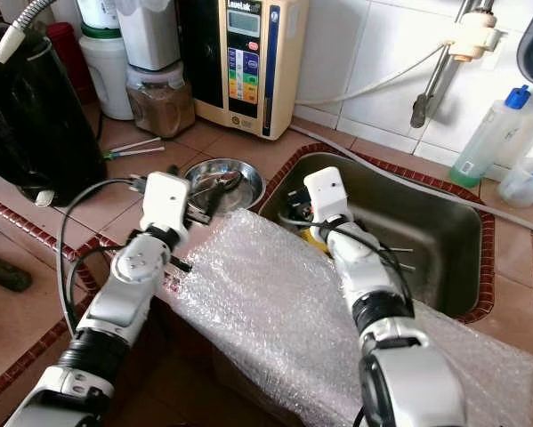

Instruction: Kitchen organization

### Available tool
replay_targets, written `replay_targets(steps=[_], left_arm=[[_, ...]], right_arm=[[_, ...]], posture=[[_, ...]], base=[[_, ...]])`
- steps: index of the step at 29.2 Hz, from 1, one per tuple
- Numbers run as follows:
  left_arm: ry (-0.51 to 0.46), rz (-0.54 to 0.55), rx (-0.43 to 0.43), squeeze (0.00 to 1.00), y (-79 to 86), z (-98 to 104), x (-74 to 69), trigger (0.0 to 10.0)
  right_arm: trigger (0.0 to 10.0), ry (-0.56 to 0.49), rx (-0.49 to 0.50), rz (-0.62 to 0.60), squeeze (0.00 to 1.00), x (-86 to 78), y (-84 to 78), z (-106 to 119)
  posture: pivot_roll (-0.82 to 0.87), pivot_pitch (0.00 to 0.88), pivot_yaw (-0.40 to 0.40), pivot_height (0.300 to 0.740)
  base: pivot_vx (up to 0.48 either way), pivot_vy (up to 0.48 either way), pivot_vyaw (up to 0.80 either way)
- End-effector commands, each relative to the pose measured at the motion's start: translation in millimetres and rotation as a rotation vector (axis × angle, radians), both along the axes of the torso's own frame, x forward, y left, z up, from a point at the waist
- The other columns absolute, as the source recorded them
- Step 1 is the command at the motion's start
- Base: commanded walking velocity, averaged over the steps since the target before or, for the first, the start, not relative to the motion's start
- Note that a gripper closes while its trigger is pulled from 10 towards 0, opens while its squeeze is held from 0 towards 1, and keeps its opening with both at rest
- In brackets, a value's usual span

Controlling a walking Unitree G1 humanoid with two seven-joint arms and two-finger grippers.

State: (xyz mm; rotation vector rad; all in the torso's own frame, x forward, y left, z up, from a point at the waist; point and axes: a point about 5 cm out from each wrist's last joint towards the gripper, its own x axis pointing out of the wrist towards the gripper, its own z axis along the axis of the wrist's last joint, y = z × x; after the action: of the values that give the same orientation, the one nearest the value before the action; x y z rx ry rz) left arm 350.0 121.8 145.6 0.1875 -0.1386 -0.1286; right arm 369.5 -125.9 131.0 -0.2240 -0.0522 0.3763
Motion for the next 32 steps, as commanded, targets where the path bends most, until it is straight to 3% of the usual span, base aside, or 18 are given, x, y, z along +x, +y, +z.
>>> replay_targets(steps=[1,6,8,9,11,12,15,19,20,21,22,23,25,27,32], left_arm=[[-0.013,0.04,0.001,0.0,4.1,4.7,4.2,10.0],[0.024,0.121,-0.049,0.0,16.2,1.1,6.9,10.0],[0.041,0.136,-0.059,0.0,17.8,-1.4,7.5,10.0],[0.054,0.139,-0.071,0.0,18.3,-3.1,7.6,10.0],[0.083,0.139,-0.095,0.0,18.4,-8.1,7.6,10.0],[0.098,0.135,-0.101,0.0,17.6,-11.3,7.7,10.0],[0.12,0.112,-0.116,0.0,12.8,-14.9,8.0,10.0],[0.156,0.084,-0.15,0.0,4.8,-19.2,8.1,10.0],[0.164,0.076,-0.156,0.0,2.9,-20.0,8.2,9.6],[0.165,0.071,-0.161,0.0,1.5,-20.3,8.1,7.9],[0.166,0.058,-0.161,0.0,-1.2,-20.2,8.3,4.8],[0.17,0.052,-0.167,0.0,-2.1,-20.5,8.5,3.6],[0.183,0.025,-0.169,0.0,-5.1,-21.9,8.9,2.9],[0.184,0.028,-0.175,0.0,-5.0,-22.2,9.3,0.0],[0.215,0.024,-0.22,0.0,-6.0,-24.1,10.4,0.0]], right_arm=[[10.0,-0.044,-0.008,0.016,1.0,-1.0,3.5,7.5],[10.0,-0.062,0.0,0.055,0.94,-9.2,12.7,7.8],[10.0,-0.075,0.005,0.075,0.86,-13.2,15.0,9.3],[10.0,-0.076,0.01,0.088,0.76,-15.2,16.3,9.9],[10.0,0.005,0.024,0.155,0.35,-22.4,23.9,5.2],[10.0,0.041,0.002,0.233,0.0,-30.6,33.4,4.7],[10.0,0.032,-0.028,0.3,0.0,-39.6,44.3,10.8],[10.0,0.04,-0.016,0.301,0.0,-41.3,47.2,13.9],[10.0,0.046,-0.013,0.301,0.0,-41.6,47.5,14.2],[10.0,0.043,-0.022,0.304,0.0,-41.9,48.1,15.3],[10.0,0.041,-0.036,0.31,0.0,-42.6,48.8,18.1],[10.0,0.042,-0.043,0.317,0.0,-43.2,49.4,19.2],[10.0,0.05,-0.071,0.316,0.0,-45.1,48.6,20.1],[10.0,0.057,-0.064,0.312,0.0,-45.3,48.1,20.3],[10.0,0.071,-0.063,0.305,0.0,-44.2,47.7,23.8]], posture=[[0.02,0.0,-0.013,0.74],[0.03,0.0,-0.014,0.74],[0.03,0.0,-0.014,0.74],[0.02,0.0,-0.013,0.74],[0.02,0.0,-0.01,0.74],[0.01,0.0,-0.006,0.74],[0.0,0.0,-0.002,0.74],[-0.01,0.0,-0.001,0.74],[-0.01,0.0,-0.001,0.74],[-0.01,0.0,-0.001,0.74],[-0.01,0.0,-0.002,0.74],[-0.01,0.0,-0.002,0.74],[-0.01,0.0,-0.003,0.74],[-0.01,0.0,-0.005,0.74],[-0.01,0.0,-0.009,0.74]], base=[[0.0,0.0,0.0],[0.0,0.0,0.0],[0.0,0.0,0.0],[0.0,0.0,0.0],[0.0,0.0,0.0],[0.0,0.0,0.0],[0.0,0.0,0.0],[0.0,0.0,0.0],[0.0,0.0,0.0],[0.0,0.0,0.0],[0.0,0.0,0.0],[0.0,0.0,0.0],[0.0,0.0,0.0],[0.0,0.0,0.0],[0.0,0.0,0.0]])
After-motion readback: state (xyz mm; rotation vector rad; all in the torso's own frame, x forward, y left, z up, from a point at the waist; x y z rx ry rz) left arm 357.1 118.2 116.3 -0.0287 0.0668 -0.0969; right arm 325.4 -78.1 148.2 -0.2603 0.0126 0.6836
